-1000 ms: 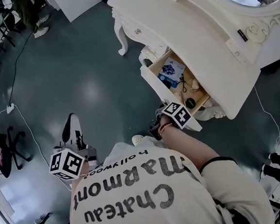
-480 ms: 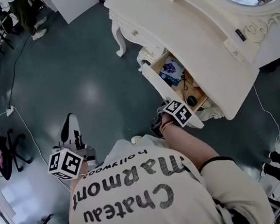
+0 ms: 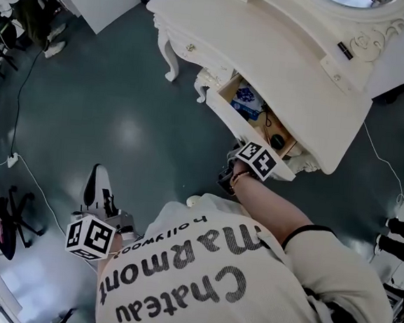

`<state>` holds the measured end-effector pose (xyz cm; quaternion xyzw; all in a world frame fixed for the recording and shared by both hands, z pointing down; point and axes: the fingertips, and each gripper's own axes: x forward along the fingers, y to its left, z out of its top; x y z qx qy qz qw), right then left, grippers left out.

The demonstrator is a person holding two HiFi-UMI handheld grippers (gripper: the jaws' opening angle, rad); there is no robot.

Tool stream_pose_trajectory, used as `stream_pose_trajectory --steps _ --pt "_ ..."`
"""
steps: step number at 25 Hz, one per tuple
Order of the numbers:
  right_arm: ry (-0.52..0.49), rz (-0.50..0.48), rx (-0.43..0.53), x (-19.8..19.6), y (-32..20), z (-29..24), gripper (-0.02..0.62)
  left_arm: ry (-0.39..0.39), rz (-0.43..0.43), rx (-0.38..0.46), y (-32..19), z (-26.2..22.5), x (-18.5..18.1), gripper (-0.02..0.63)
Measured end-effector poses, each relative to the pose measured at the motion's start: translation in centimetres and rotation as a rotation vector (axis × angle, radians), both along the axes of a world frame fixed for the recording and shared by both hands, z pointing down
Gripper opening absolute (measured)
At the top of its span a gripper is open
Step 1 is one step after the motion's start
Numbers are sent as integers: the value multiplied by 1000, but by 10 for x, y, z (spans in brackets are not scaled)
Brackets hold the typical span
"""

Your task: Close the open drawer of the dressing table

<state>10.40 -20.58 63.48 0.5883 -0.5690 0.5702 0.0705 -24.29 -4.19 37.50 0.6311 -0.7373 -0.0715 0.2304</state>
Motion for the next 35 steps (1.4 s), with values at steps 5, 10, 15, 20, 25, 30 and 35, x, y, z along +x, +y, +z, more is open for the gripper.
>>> stream_pose_trajectory --steps 5,10,15,20,25,30,35 --pt "5 5 14 5 -8 -1 146 3 6 -9 -4 -1 1 8" --pt "8 -10 61 13 -20 -1 146 6 24 -17 -8 1 8 8" --pt "36 -24 91 18 -26 -3 144 -3 15 -17 1 -1 -1 8" --pt "39 -37 119 17 -30 -3 143 9 -4 -25 6 8 -9 8" --pt "52 -32 131 21 -32 -3 143 11 15 -9 -2 8 -10 8" --pt "64 -19 131 24 -35 -1 143 -4 10 3 -8 3 -17 8" --pt "90 0 141 28 -42 -2 143 21 5 -23 -11 15 -21 8"
